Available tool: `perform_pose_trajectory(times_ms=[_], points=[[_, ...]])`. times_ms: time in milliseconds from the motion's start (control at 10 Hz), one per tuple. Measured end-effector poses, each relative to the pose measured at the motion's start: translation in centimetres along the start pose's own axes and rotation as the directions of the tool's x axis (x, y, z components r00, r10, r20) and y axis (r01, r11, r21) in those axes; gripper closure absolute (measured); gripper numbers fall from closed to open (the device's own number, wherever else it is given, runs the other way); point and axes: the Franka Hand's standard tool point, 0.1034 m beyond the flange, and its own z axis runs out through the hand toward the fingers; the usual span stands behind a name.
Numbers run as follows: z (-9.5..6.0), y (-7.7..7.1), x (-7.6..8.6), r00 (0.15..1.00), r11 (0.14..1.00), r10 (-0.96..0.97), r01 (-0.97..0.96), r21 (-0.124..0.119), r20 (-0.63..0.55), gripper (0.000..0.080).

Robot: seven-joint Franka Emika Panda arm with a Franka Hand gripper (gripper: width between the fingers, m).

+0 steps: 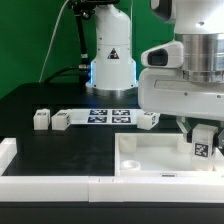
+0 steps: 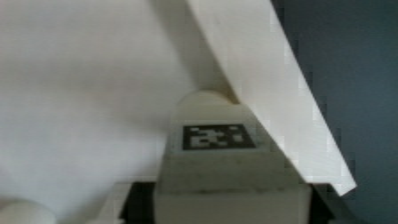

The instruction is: Assemble one leg

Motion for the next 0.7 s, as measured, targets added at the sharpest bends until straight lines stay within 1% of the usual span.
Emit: perform_pose_trajectory(times_ms=[100, 200, 300, 400, 500, 600, 700], points=[[0.0, 0.0, 0.0, 0.999, 0.999, 0.05, -0.05, 0.0, 0.0, 0.0509], [-0.01, 0.04, 0.06, 0.985, 0.985, 0.174, -0.174, 0.004, 0.004, 0.0509], [-0.01, 0.06, 0.09, 0.97, 0.97, 0.242, -0.242, 0.005, 0.007, 0.0509], [0.0, 0.04, 0.06, 0.971, 0.971, 0.238, -0.238, 0.005, 0.007, 0.0428], [0.0, 0.03, 0.05, 0.972, 0.972, 0.236, -0.236, 0.005, 0.007, 0.0428], [0.0, 0.03, 0.04, 0.975, 0.975, 0.222, -0.222, 0.005, 0.007, 0.0291], [0.0, 0.03, 0.04, 0.986, 0.986, 0.165, -0.165, 0.006, 0.006, 0.018]])
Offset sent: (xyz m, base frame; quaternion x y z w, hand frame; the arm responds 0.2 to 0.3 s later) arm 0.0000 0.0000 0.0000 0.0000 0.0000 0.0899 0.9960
